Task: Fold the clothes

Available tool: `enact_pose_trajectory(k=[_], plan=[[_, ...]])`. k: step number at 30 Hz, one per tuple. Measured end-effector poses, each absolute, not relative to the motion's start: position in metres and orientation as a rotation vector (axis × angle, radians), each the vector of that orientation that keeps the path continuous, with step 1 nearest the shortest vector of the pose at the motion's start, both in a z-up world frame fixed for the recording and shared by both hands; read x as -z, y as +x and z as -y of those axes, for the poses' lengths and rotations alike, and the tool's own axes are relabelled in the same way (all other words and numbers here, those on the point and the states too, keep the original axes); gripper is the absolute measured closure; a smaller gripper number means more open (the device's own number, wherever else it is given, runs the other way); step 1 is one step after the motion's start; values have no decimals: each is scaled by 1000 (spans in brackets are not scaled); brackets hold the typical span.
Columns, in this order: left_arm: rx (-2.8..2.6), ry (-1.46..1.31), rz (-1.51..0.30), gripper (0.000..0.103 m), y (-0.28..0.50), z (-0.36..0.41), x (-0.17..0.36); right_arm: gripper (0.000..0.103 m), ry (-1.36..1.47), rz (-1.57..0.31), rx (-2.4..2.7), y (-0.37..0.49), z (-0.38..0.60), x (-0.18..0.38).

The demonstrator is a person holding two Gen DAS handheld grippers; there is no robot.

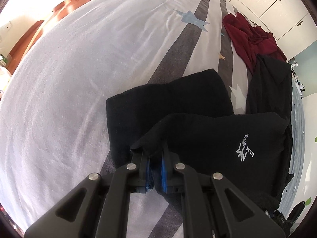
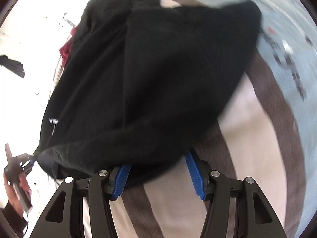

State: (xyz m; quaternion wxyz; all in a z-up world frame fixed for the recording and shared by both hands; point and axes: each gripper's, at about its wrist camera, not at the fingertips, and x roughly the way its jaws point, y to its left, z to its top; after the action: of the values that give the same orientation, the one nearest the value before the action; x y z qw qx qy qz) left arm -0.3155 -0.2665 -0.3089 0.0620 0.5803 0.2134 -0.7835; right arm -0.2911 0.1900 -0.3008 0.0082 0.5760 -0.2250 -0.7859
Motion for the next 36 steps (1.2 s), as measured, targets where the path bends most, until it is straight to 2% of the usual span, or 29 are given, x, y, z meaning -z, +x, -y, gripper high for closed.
enact_pose_trajectory(k=[4,13,19,24,25,26,27,33,36], plan=[[2366,1771,-650,96,-312,265,314,52,1753,632,2512,-326,-190,291],[2360,1798,-665,96,-306,265,323,56,1732,1313,2298,-334,-236,319],[2369,1810,-645,96,-308,266,326,56,1670,1481,2229,-308,-256,303],[2378,1814,-623,96,-307,265,328,56,1679,1500,2244,-275,-297,274],[2379,1815,-618,96,-307,265,328,60,1703,1473,2239,-277,-295,275],[2381,1817,-613,96,-306,264,328,77,1724,1443,2237,-282,-292,275],[2384,1817,-612,96,-305,264,327,84,1737,1401,2248,-290,-283,274],[2441,1823,-579,96,-272,261,297,91,1680,1322,2288,-276,-277,248],[2437,1853,-574,101,-238,254,276,92,1677,1261,2299,-245,-290,225]])
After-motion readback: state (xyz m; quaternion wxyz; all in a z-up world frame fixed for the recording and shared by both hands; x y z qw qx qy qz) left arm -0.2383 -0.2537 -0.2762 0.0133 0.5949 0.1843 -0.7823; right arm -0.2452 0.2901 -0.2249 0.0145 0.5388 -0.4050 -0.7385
